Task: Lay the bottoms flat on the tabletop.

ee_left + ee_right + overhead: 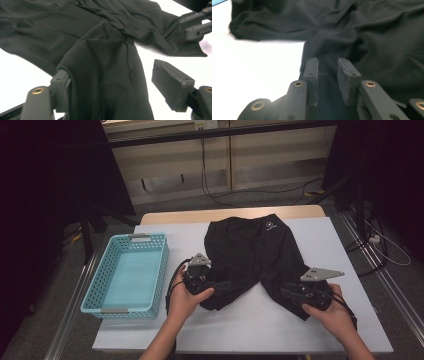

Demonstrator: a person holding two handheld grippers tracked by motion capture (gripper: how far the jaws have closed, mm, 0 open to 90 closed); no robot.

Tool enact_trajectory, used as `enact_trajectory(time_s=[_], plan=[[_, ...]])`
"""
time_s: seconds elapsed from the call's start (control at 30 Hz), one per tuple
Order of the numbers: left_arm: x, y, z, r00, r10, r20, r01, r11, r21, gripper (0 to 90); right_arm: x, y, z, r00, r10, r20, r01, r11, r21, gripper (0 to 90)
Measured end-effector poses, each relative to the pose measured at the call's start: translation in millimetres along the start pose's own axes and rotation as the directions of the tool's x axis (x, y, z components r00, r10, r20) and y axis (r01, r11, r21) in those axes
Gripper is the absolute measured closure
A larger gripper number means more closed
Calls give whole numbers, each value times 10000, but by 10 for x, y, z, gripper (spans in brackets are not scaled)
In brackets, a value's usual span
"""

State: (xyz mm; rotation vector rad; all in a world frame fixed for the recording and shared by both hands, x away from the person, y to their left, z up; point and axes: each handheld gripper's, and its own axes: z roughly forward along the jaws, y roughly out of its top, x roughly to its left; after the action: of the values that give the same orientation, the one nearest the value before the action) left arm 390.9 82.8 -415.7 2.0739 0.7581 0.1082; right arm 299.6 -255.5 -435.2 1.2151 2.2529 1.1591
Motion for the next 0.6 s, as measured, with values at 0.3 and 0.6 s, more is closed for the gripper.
enact_trajectory(time_s=[0.3,0.6], plan=[[-74,71,15,9991,434,23,-434,9990,-97,193,191,-278,9,9991,-432,15,426,9914,1236,784],[-146,119,50,9971,746,156,-744,9971,-127,193,237,-269,7,9996,-209,-193,234,9902,1374,900]])
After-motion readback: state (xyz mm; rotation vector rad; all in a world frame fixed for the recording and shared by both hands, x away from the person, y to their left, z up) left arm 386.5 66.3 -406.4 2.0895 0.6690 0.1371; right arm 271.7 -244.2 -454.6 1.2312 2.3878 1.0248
